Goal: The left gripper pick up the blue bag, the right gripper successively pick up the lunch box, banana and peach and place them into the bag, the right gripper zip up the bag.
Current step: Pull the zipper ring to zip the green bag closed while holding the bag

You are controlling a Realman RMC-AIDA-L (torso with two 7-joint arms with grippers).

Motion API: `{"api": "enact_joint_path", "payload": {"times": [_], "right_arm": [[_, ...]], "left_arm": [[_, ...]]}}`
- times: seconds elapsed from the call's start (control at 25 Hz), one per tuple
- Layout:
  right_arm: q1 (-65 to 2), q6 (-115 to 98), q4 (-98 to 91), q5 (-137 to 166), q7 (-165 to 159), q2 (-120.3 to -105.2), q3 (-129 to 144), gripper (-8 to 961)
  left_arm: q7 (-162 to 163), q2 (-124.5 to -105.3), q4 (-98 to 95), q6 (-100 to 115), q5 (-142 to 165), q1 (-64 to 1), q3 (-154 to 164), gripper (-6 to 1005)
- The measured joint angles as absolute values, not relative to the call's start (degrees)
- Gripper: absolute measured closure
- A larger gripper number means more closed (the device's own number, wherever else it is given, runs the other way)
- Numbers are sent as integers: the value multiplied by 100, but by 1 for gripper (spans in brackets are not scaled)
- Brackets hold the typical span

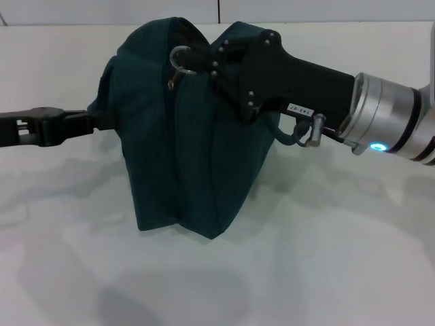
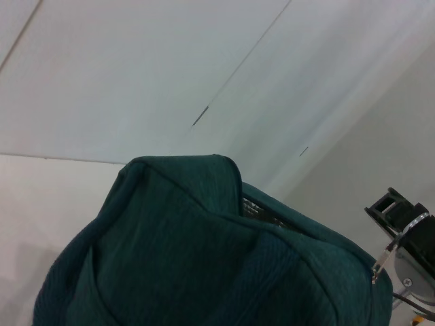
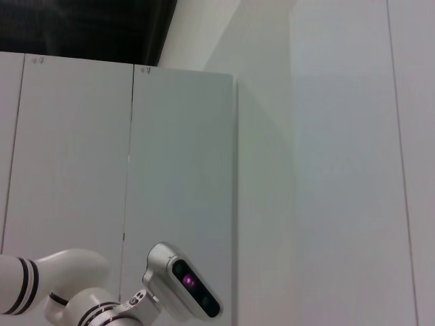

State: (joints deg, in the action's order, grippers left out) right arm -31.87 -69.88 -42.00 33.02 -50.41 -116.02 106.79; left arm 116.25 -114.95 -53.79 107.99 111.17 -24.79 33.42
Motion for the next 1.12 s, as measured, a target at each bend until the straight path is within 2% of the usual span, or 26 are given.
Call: {"api": "enact_joint_path", "payload": {"times": [0.68, 1.12], "right_arm": [[-3229, -7004, -4151, 3256, -5363, -11590, 10612, 892], [-3510, -6994, -3778, 3241, -5999, -11593, 10549, 891]], "left_arm": [[11582, -11530, -5351, 10870, 11085, -2465, 3479, 994], [11423, -11532, -5127, 10943, 10977, -2567, 3663, 997]]}}
